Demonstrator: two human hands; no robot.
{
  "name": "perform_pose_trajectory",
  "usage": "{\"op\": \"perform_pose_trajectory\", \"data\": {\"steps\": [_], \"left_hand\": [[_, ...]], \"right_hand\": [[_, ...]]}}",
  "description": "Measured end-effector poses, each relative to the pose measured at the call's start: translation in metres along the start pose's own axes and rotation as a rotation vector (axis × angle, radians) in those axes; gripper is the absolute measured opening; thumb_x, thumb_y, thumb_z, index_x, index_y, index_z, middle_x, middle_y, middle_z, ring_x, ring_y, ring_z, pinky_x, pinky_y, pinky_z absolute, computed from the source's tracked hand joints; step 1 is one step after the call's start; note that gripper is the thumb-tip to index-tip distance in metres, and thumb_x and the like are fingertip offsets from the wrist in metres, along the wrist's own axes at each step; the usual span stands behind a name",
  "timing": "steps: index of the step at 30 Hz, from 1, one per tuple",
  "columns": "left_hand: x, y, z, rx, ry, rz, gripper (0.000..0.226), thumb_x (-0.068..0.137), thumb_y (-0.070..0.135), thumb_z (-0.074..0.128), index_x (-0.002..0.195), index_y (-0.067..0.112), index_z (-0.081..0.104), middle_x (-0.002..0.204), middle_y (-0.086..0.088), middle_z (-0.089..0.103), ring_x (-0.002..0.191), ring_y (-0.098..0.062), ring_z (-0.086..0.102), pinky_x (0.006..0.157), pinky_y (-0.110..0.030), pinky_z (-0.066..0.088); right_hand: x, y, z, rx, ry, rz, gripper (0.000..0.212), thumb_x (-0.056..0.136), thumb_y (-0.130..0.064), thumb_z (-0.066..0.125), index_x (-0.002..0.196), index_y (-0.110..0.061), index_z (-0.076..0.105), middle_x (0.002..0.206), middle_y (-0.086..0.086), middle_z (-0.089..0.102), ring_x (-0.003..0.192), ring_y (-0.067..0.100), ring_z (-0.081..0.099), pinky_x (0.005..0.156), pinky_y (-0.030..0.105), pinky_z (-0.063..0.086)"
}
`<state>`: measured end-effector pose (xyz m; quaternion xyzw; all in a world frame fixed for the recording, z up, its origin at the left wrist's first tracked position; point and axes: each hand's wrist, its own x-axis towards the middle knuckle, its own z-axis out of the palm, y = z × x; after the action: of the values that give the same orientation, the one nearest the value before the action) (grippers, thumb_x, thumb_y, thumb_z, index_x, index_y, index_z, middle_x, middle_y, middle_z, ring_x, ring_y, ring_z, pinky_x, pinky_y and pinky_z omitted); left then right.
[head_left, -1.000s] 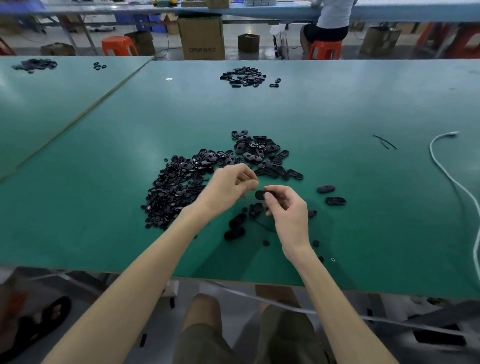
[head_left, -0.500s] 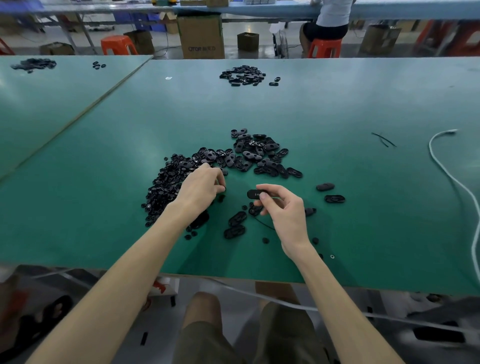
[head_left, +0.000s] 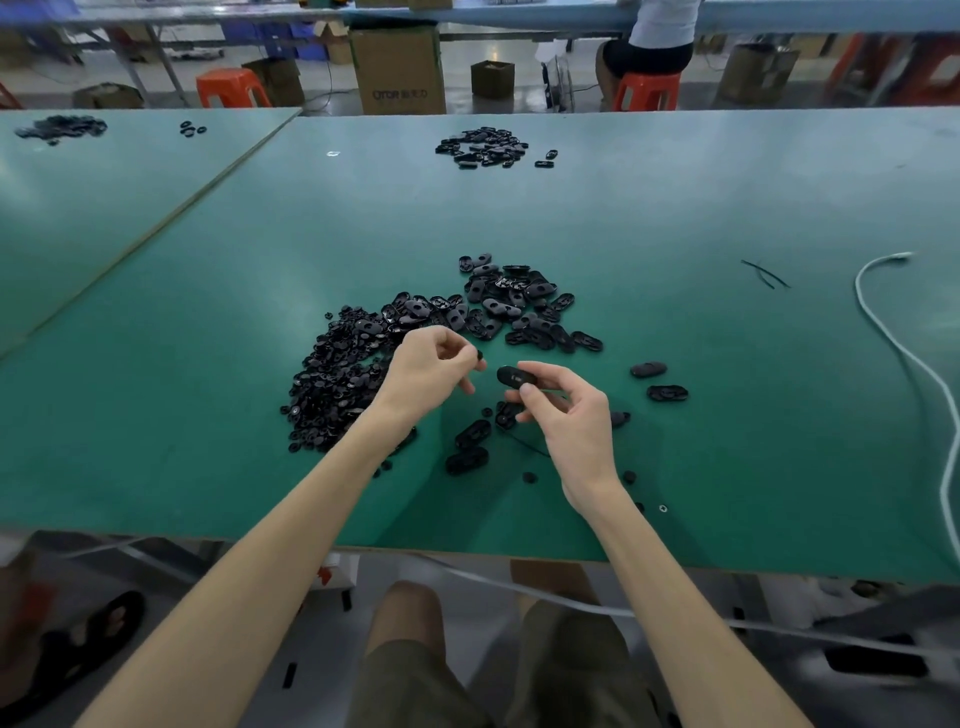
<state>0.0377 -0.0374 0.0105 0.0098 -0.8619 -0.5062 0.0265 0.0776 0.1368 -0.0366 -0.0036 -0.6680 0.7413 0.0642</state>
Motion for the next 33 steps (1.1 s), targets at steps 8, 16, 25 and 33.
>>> {"op": "perform_pose_trajectory", "data": {"steps": [8, 16, 25, 33], "left_hand": [[-0.016, -0.001, 0.015, -0.248, -0.057, -0.077, 0.006, 0.098, 0.014, 0.067, 0.096, 0.008, 0.069, 0.092, 0.001, 0.08, 0.064, -0.007, 0.067, 0.054, -0.006, 0.042], [-0.024, -0.001, 0.02, -0.318, -0.067, -0.099, 0.014, 0.095, 0.015, 0.072, 0.102, 0.002, 0.07, 0.085, -0.004, 0.079, 0.071, -0.011, 0.072, 0.054, -0.022, 0.042], [-0.028, -0.006, 0.023, -0.412, -0.041, -0.069, 0.006, 0.095, 0.011, 0.07, 0.097, 0.007, 0.067, 0.089, -0.007, 0.078, 0.072, -0.014, 0.071, 0.051, -0.02, 0.043], [-0.028, -0.012, 0.03, -0.427, 0.015, -0.059, 0.004, 0.091, 0.007, 0.068, 0.09, 0.01, 0.065, 0.078, -0.009, 0.075, 0.072, -0.016, 0.064, 0.056, -0.024, 0.045]], "right_hand": [[0.0, 0.0, 0.0, 0.054, 0.038, 0.0, 0.019, 0.096, 0.002, 0.069, 0.11, -0.01, 0.071, 0.105, 0.003, 0.077, 0.091, 0.021, 0.079, 0.072, 0.025, 0.061], [-0.001, 0.001, -0.003, 0.037, 0.042, -0.009, 0.017, 0.096, 0.0, 0.07, 0.109, -0.012, 0.072, 0.104, 0.004, 0.077, 0.085, 0.022, 0.08, 0.071, 0.026, 0.061], [-0.002, 0.002, -0.004, 0.078, 0.054, 0.012, 0.013, 0.095, 0.0, 0.073, 0.105, -0.007, 0.071, 0.098, 0.01, 0.079, 0.085, 0.026, 0.08, 0.071, 0.03, 0.063], [-0.001, 0.002, -0.004, 0.087, 0.058, 0.004, 0.01, 0.094, -0.001, 0.074, 0.103, -0.005, 0.07, 0.096, 0.011, 0.079, 0.085, 0.028, 0.08, 0.075, 0.034, 0.064]]}}
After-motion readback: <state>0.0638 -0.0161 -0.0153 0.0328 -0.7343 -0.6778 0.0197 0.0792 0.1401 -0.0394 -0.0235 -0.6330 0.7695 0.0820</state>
